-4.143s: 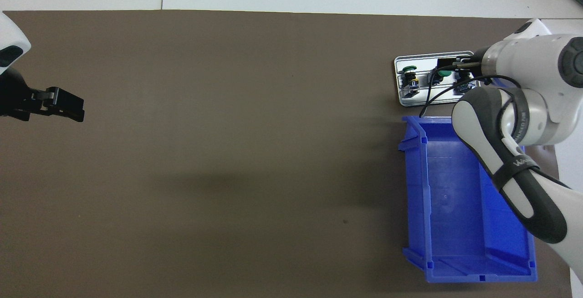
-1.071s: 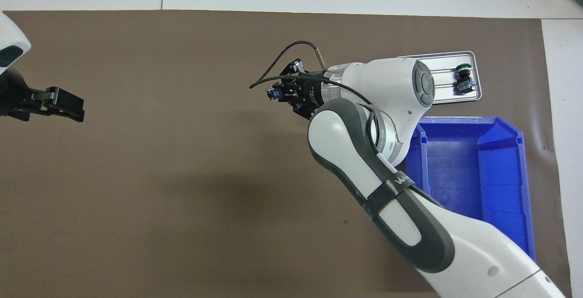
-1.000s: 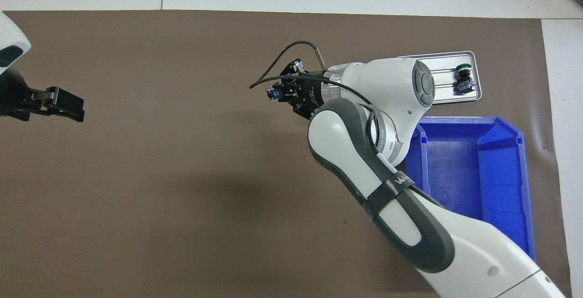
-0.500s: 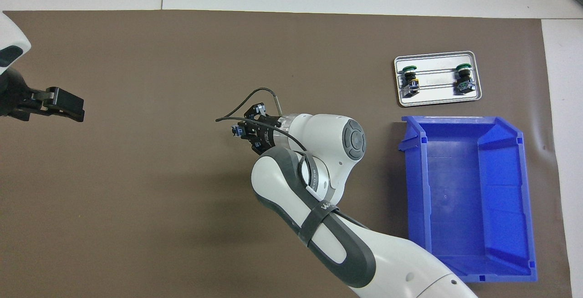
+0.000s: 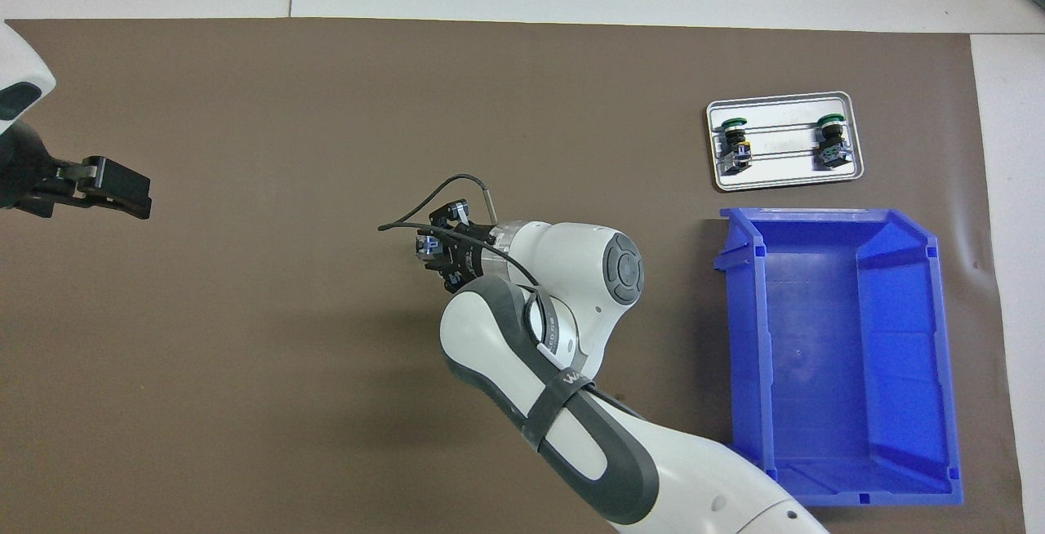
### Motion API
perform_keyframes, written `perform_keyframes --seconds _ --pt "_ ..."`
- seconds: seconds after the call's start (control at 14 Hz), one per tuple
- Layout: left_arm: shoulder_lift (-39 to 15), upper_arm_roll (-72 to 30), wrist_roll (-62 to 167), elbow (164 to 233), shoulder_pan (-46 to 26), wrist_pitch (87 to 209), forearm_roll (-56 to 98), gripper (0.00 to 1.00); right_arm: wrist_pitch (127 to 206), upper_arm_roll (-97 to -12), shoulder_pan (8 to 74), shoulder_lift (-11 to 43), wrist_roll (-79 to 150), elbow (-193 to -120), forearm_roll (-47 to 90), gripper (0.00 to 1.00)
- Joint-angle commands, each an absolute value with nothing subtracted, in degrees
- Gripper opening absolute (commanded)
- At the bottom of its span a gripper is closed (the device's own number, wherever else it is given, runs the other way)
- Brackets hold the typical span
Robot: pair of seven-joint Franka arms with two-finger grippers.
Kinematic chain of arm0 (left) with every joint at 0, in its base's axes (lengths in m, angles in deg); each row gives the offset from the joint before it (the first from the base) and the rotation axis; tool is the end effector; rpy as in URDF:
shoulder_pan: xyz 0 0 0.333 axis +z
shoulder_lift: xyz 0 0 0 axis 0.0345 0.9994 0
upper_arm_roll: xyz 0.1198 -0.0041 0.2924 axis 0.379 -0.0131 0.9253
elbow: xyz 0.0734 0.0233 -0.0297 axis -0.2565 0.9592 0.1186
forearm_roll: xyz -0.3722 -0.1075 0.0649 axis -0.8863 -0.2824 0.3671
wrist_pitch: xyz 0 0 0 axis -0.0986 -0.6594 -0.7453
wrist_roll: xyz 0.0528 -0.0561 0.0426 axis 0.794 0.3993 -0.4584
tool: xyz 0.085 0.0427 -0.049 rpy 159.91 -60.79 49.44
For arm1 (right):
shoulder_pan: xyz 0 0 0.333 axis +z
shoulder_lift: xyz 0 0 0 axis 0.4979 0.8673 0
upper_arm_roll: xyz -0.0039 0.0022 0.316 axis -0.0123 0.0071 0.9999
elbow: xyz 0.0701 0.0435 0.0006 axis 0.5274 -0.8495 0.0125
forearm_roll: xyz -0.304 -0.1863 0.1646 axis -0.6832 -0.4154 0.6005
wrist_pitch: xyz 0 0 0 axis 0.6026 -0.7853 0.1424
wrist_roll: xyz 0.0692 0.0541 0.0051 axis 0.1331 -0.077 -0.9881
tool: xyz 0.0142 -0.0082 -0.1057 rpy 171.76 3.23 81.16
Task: Place and press button with both arms
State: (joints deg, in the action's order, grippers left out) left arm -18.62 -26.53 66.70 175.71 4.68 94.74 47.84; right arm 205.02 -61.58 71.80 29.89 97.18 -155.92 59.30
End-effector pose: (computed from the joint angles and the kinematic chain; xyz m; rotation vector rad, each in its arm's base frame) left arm 0.5624 -0.0485 0.6129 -3.1071 0.1180 0.1344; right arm 0.5225 0.4256 0.2916 -1.9678 1.3878 0.3454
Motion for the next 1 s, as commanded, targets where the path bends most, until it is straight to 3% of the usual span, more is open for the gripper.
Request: perform_keyframes --seconds 0.0,0.36,0.5,0.71,0.93 --pt "-21.05 -26.75 67.59 178.78 4.44 95.36 47.24 1.0 206.17 -61.78 71.96 29.03 93.93 -157.38 61.39 0.96" --pt "-24.91 -27.37 74.01 188.96 1.19 107.38 44.8 1.0 206.17 -63.54 68.98 22.36 90.86 -160.71 57.28 1.0" --pt "-24.92 -27.37 79.44 189.85 -0.91 110.03 41.72 1.0 205.82 -63.63 66.35 19.2 90.24 -163.17 50.44 1.0" --pt "-23.96 -27.37 81.93 191.95 -8.01 117.83 41.0 1.0 203.19 -63.63 60.9 15.68 88.49 -164.94 37.0 1.0" --pt "-19.58 -27.37 83.93 195.03 -16.01 129.87 40.83 1.0 198.97 -63.72 53.88 13.83 85.06 -164.76 21.46 1.0"
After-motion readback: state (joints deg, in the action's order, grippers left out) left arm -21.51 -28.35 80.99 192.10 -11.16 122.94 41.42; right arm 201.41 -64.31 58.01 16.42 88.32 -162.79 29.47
